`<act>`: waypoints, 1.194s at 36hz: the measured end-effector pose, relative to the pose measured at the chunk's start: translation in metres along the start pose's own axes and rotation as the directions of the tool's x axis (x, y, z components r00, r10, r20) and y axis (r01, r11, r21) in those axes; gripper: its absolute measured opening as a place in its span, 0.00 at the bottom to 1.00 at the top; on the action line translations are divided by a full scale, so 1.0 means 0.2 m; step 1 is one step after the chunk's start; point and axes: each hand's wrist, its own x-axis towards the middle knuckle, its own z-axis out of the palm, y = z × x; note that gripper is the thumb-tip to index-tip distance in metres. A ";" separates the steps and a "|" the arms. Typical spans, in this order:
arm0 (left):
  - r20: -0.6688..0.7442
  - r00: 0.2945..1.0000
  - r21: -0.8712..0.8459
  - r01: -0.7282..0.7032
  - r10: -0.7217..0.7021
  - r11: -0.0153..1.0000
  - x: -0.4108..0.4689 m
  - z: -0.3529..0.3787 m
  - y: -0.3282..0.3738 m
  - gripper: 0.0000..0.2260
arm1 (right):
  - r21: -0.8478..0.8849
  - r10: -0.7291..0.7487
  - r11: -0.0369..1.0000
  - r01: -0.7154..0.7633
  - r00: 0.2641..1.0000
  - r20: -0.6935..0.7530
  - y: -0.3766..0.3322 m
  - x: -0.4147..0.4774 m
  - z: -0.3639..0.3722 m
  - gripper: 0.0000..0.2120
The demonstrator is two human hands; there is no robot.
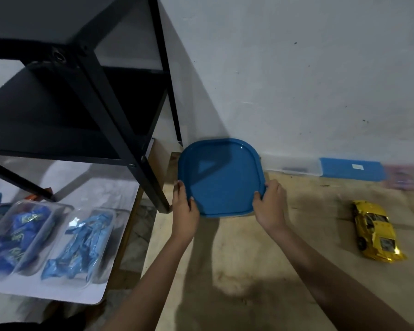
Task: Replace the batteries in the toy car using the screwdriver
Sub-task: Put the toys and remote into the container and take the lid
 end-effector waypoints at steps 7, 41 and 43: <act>0.043 0.995 -0.060 0.087 -0.085 0.994 0.16 -0.03 0.01 0.23 | 0.019 0.005 1.000 -0.007 0.991 0.137 0.02 0.15 0.03 0.18; 0.239 0.947 0.692 -0.323 0.217 0.646 0.57 0.10 0.14 0.28 | -0.498 -0.167 0.806 0.321 0.929 0.329 -0.03 0.38 0.12 0.41; 0.249 0.940 0.709 -0.342 0.235 0.617 0.58 0.11 0.13 0.27 | -0.508 -0.173 0.797 0.326 0.930 0.325 -0.02 0.39 0.13 0.41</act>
